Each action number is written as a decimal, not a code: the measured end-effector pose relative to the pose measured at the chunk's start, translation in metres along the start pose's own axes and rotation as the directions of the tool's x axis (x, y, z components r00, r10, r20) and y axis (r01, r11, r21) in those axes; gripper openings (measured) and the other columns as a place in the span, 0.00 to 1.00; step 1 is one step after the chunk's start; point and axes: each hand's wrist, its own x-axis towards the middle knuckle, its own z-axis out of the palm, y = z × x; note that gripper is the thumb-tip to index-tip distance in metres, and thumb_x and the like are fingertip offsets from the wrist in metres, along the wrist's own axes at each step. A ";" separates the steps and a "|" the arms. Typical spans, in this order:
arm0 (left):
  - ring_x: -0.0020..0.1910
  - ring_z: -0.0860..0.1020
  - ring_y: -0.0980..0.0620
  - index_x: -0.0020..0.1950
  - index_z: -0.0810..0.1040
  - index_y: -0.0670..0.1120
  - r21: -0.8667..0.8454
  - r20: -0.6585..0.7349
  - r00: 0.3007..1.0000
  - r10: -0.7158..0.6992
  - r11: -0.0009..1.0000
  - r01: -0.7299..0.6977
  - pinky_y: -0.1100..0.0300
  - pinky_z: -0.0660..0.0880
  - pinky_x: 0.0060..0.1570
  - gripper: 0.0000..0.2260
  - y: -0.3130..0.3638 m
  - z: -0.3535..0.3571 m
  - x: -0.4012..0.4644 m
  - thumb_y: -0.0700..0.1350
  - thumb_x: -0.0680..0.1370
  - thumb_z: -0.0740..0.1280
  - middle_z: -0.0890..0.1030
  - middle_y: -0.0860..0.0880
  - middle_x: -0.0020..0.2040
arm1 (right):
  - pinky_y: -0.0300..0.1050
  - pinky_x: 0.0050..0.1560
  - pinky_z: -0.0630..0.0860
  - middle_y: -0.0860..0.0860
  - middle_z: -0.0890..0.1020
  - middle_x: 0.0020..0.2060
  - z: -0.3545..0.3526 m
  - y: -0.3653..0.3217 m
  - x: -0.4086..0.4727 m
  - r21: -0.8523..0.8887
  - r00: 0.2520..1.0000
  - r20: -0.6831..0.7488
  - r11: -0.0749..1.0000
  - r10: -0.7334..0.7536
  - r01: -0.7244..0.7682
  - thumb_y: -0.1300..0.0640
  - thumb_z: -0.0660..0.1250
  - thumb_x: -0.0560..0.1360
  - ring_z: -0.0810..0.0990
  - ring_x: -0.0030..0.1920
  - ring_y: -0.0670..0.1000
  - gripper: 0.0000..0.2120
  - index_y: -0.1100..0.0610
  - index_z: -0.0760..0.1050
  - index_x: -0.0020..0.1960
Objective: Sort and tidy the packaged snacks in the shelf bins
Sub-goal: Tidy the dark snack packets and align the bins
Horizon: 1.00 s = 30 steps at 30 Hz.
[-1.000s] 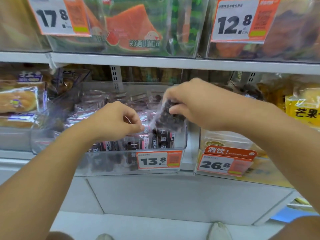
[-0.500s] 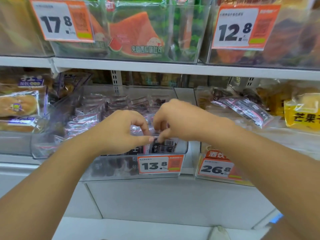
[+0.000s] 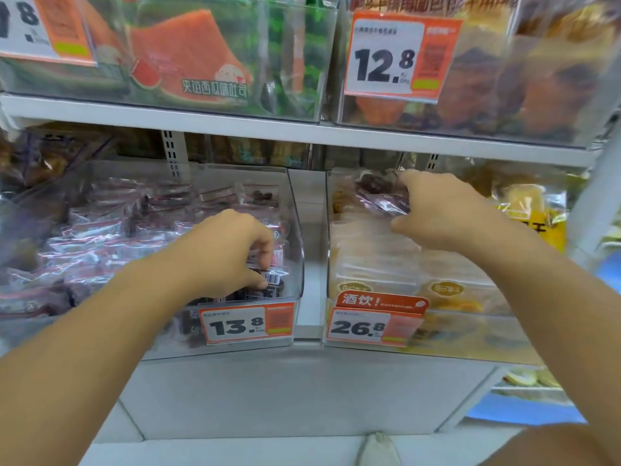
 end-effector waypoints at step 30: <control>0.15 0.67 0.61 0.34 0.79 0.36 -0.531 -0.101 0.958 -0.270 0.828 0.177 0.75 0.60 0.19 0.09 -0.021 -0.009 -0.021 0.28 0.74 0.69 0.69 0.57 0.16 | 0.42 0.49 0.81 0.42 0.85 0.43 0.027 -0.083 -0.017 0.655 0.782 -0.169 0.525 -0.600 0.544 0.61 0.79 0.70 0.83 0.44 0.42 0.12 0.50 0.85 0.51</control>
